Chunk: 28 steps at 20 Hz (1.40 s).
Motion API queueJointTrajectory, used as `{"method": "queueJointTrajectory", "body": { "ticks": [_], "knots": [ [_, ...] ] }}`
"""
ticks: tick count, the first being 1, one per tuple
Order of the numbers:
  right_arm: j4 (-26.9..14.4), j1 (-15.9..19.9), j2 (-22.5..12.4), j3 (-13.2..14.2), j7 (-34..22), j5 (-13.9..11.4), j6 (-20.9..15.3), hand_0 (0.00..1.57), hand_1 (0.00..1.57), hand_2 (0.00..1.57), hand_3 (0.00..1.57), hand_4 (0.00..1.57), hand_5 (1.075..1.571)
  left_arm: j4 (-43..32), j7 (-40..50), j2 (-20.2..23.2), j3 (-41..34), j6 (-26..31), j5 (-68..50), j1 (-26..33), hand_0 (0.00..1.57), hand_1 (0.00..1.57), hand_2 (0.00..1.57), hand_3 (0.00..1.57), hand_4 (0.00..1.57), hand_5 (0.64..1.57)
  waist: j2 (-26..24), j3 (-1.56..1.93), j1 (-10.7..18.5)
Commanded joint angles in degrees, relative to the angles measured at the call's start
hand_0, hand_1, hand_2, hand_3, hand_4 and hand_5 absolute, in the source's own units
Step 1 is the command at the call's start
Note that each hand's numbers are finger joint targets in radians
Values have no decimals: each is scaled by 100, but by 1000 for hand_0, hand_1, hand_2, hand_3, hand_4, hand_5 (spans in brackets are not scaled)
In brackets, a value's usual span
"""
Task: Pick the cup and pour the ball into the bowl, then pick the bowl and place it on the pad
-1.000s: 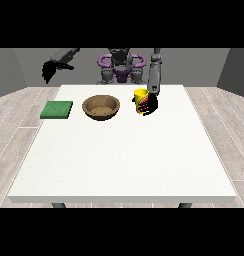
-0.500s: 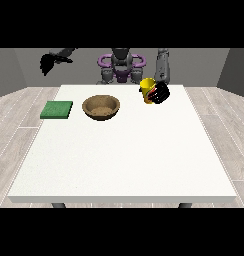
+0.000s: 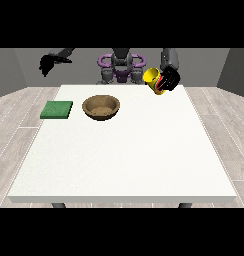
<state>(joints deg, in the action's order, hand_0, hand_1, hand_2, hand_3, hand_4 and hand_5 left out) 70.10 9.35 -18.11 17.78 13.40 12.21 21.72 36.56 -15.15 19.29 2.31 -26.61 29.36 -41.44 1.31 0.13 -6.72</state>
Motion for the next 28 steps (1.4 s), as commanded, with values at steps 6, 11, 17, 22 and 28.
{"method": "queueJointTrajectory", "body": {
  "ticks": [6,11,17,22,28],
  "knots": [
    [-522,114,-352,256,159,117,292,0,0,0,0,0,1569,157,1439,-431,711,-418,1304,-313,1490,1490,1571,1571,1512,1267,-92,-9,53],
    [-674,170,-405,187,48,124,444,0,0,0,0,0,1570,-77,2498,-525,1454,-266,2487,-903,1537,1537,1571,1571,1571,1165,-389,-1,-69],
    [-894,164,-294,157,227,-30,291,0,0,0,0,0,1571,-221,3258,-949,2510,216,3867,-1356,1514,1514,1571,1571,1413,1378,-594,-2,-23],
    [-1063,177,-279,112,546,-76,478,0,0,0,0,0,1571,-443,3377,-1237,3273,951,4735,-1725,1498,1498,1571,1571,1571,1056,-312,2,-149],
    [-1217,395,-510,252,288,114,622,0,0,0,0,0,1571,-816,3834,-1526,4351,1619,6040,-1812,1520,1520,1571,1571,1504,1232,-402,-3,-161]
  ]
}}
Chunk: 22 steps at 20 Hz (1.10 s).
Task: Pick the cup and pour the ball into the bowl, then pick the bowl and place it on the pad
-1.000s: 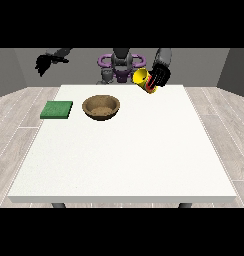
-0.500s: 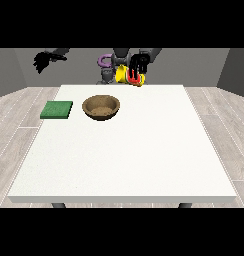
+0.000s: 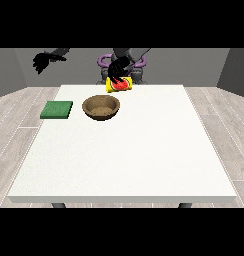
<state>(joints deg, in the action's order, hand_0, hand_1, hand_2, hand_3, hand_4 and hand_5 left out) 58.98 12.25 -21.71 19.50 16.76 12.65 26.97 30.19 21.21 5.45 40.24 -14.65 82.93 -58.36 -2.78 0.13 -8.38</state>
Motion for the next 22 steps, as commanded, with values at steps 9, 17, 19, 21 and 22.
{"method": "queueJointTrajectory", "body": {
  "ticks": [9,17,19,21,22],
  "knots": [
    [-111,90,125,11,-320,-1,-352,0,0,0,0,0,1571,118,-458,-285,675,1167,1190,-126,1445,1445,1571,1571,1527,1134,-339,-13,378],
    [-46,-72,211,170,-466,180,-481,0,0,0,0,0,1568,1109,214,-244,-1942,-602,-1280,679,1296,1296,1571,1571,1571,1156,-185,-82,879],
    [-21,-33,157,237,-528,169,-626,0,0,0,0,104,1565,1396,-55,-277,-2431,-1032,-1915,965,1175,1175,1443,1274,1465,1170,-69,-86,1047],
    [38,61,360,114,-516,116,-727,0,0,0,0,251,1567,1819,-195,-533,-2873,-1351,-2852,1350,897,897,851,476,1264,1437,90,-142,1099],
    [26,42,391,99,-451,91,-730,0,0,0,0,364,1568,1955,-326,-536,-3067,-1497,-3286,1511,558,558,0,0,891,1502,395,-144,1003]
  ]
}}
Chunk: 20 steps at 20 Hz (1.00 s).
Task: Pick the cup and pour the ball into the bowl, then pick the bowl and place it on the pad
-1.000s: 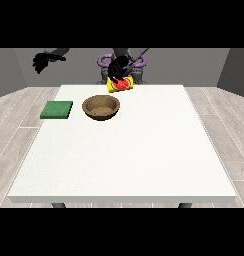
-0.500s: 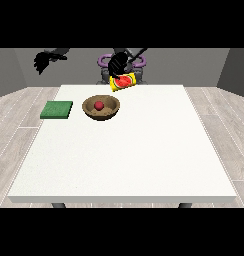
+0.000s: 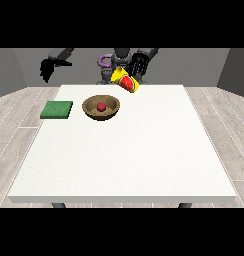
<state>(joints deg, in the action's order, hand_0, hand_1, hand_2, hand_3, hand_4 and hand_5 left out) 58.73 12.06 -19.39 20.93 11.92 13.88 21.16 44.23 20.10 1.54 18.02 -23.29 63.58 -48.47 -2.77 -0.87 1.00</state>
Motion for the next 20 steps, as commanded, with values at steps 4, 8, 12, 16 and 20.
{"method": "queueJointTrajectory", "body": {
  "ticks": [4,8,12,16,20],
  "knots": [
    [265,470,465,-237,83,-120,-406,0,0,0,0,303,1568,1276,-1026,-150,-1105,-767,-3232,1094,0,0,0,0,0,1550,914,-42,-73],
    [358,823,841,-362,10,-372,-1145,0,0,0,0,252,1571,2030,-2135,-152,-860,-129,-4805,1616,0,0,0,0,0,1563,1000,27,297],
    [237,897,1399,-397,190,-536,-1883,0,0,0,0,295,1570,2269,-3050,-153,-921,518,-5394,1953,0,0,0,0,0,1565,1331,73,735],
    [187,913,1623,-558,19,-647,-2231,0,0,0,0,324,1569,2131,-3639,-114,-1082,1095,-5606,2565,0,0,0,0,0,1563,1007,84,687],
    [-780,1344,1436,-340,728,-613,-2275,0,0,0,0,285,1567,2483,-3458,164,-1318,1411,-5724,2350,0,0,0,0,0,1564,1312,89,777]
  ]
}}
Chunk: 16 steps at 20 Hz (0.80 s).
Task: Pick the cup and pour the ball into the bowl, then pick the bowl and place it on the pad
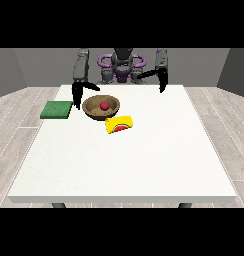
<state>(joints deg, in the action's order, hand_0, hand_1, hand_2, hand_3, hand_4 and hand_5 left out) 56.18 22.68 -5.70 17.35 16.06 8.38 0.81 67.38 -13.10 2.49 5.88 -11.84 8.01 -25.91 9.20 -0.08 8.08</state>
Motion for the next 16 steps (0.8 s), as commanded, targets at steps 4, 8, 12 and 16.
{"method": "queueJointTrajectory", "body": {
  "ticks": [4,8,12,16],
  "knots": [
    [-1221,554,-341,260,499,204,138,0,0,0,0,244,1566,563,314,230,-211,411,-189,2,0,0,0,0,0,1564,72,11,20],
    [-1628,755,-409,376,991,223,83,0,0,0,0,201,1562,651,-145,500,-403,713,-323,20,0,0,0,0,0,1565,523,12,182],
    [-2177,860,-312,235,1289,175,180,0,0,0,0,100,1563,958,269,472,-428,716,-307,102,0,0,0,0,0,1566,374,12,148],
    [-2494,933,-174,243,1527,237,95,0,0,0,0,139,1565,1040,156,427,-348,662,-132,382,0,0,0,0,0,1566,388,12,109]
  ]
}}
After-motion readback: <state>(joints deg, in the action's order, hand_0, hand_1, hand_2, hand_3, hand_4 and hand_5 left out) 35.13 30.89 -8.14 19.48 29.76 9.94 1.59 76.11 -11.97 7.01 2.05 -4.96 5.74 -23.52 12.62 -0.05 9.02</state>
